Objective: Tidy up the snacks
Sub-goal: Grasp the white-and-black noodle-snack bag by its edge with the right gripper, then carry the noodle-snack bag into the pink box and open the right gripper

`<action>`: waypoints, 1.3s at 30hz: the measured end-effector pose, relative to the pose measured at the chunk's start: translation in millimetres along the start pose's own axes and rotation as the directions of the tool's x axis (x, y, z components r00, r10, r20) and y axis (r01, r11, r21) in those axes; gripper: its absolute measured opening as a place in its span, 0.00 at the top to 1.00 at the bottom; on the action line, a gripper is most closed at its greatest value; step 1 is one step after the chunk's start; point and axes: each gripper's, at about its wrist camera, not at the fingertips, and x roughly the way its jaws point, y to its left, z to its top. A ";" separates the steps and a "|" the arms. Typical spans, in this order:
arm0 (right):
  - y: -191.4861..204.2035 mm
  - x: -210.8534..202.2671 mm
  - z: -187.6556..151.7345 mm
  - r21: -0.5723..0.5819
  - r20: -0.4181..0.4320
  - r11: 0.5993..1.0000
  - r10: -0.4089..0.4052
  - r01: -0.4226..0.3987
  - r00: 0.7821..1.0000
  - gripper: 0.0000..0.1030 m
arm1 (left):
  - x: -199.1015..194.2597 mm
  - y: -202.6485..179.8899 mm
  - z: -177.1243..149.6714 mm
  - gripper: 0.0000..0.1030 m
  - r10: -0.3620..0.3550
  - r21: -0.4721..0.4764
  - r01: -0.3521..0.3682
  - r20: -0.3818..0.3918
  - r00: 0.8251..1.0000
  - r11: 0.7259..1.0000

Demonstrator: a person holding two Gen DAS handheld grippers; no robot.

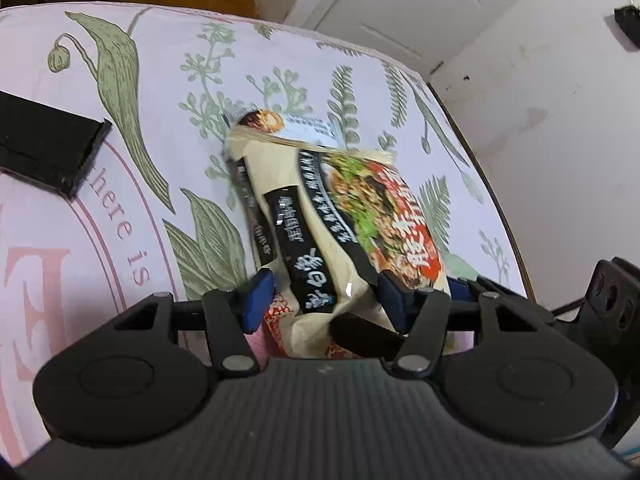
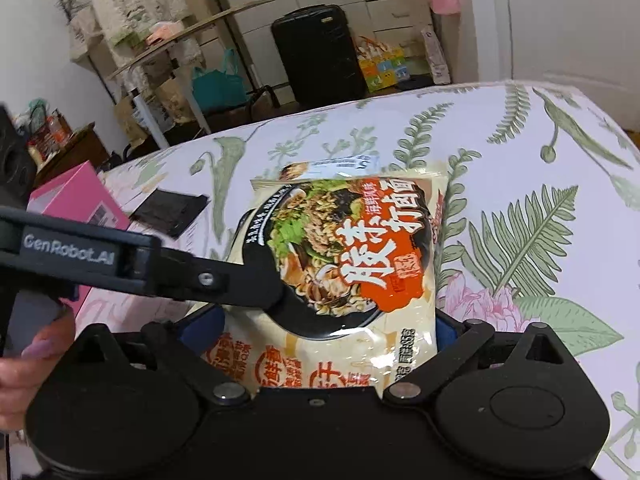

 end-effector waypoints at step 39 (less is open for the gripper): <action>188.6 -118.0 38.8 -0.354 -0.031 0.932 0.076 -0.082 0.997 0.08 | -212.5 -6.9 -52.0 0.44 0.098 0.005 -0.100 0.166 0.981 0.995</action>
